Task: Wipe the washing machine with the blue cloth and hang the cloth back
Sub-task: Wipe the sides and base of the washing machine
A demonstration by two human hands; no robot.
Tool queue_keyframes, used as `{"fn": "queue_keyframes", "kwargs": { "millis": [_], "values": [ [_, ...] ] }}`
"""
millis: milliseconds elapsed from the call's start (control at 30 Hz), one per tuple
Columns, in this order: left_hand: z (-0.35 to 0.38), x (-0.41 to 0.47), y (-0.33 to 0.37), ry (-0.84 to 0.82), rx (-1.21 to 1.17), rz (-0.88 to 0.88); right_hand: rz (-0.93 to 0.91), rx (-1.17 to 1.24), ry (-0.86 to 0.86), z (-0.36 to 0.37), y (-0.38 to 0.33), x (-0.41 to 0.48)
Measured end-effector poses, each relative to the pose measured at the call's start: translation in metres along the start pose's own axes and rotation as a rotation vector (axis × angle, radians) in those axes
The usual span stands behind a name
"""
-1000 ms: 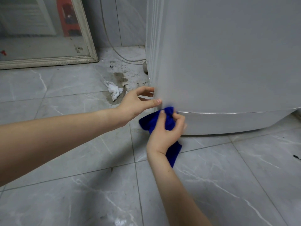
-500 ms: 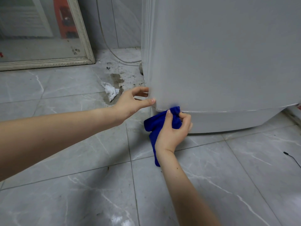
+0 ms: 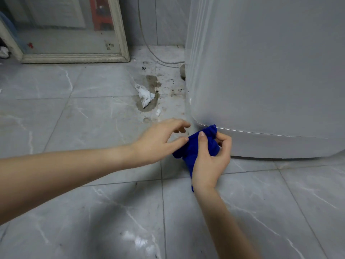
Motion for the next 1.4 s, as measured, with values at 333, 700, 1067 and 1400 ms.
{"fn": "queue_keyframes", "kwargs": {
  "millis": [333, 700, 1067, 1400],
  "values": [
    [-0.023, -0.077, -0.001, -0.496, 0.601, -0.001, 0.036, -0.340, -0.213, -0.022, -0.061, -0.034],
    [-0.253, -0.149, 0.265, -0.038, 0.263, -0.268, 0.136, -0.450, -0.496, -0.057, -0.402, -0.063],
    [-0.555, -0.249, 0.568, 0.348, 0.254, -0.337, -0.122, -0.424, -0.595, -0.057, -0.827, -0.075],
    [-0.617, -0.340, 0.564, 0.261, 0.301, -0.399, -0.144, -0.453, -0.352, -0.053, -0.895, -0.102]
  ]
}}
Point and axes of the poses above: each hand's wrist, its own x-axis towards the middle knuckle, its own z-axis out of the palm, y = z × x, the point moved 9 cm from there along x, towards the middle knuckle, and after that the axes turned 8 degrees about -x, right-handed, at the moved point
